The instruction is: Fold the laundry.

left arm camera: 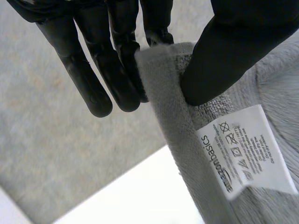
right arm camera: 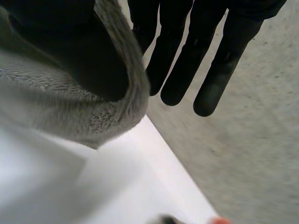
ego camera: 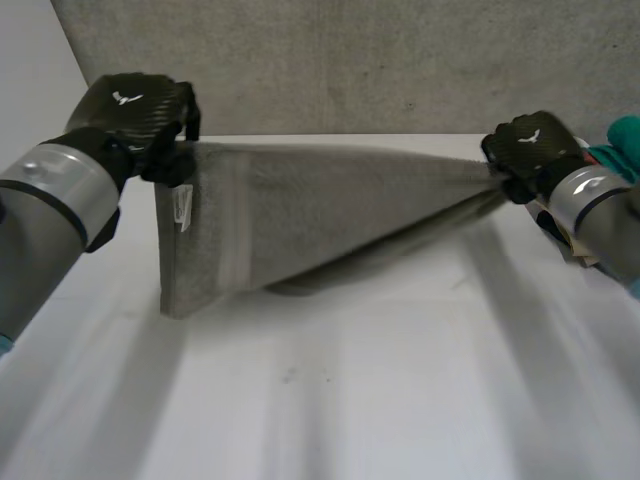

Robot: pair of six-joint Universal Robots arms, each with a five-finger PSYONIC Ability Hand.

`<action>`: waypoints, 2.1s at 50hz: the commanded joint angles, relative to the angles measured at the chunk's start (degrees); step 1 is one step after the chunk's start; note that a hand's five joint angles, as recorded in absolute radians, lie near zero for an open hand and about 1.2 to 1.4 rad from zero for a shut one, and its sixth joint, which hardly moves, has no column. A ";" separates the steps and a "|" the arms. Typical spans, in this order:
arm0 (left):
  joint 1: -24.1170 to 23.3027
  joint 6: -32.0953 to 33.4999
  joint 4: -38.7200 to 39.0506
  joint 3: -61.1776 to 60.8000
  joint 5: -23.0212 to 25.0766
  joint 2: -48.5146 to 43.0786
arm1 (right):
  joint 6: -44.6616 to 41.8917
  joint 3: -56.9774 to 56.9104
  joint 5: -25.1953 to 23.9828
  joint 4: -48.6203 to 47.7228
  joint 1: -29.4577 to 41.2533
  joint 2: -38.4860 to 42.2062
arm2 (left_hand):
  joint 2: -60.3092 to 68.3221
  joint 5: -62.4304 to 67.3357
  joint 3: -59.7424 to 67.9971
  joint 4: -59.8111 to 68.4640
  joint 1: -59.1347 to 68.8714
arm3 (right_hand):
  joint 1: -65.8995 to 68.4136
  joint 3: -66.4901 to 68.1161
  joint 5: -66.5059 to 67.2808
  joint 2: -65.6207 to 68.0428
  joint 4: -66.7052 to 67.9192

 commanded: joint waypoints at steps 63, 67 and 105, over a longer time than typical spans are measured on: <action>3.72 9.51 38.26 -17.88 -3.00 -7.28 | 11.08 -1.78 -8.68 16.54 -0.34 5.83 | 11.43 13.73 11.65 11.37 14.54 | -49.42 -52.39 -52.08 -51.81 -52.96; 3.72 7.57 36.06 -18.85 -2.82 -5.17 | 8.53 -3.01 -11.94 22.18 -3.69 1.52 | 11.43 13.73 11.65 11.37 14.54 | -50.26 -53.24 -52.93 -52.65 -53.80; 3.89 5.98 35.26 -22.45 -2.91 -2.35 | -20.74 -31.58 -9.22 20.43 6.06 33.77 | 11.43 13.73 11.65 11.37 14.54 | -39.35 -42.32 -42.01 -41.74 -42.89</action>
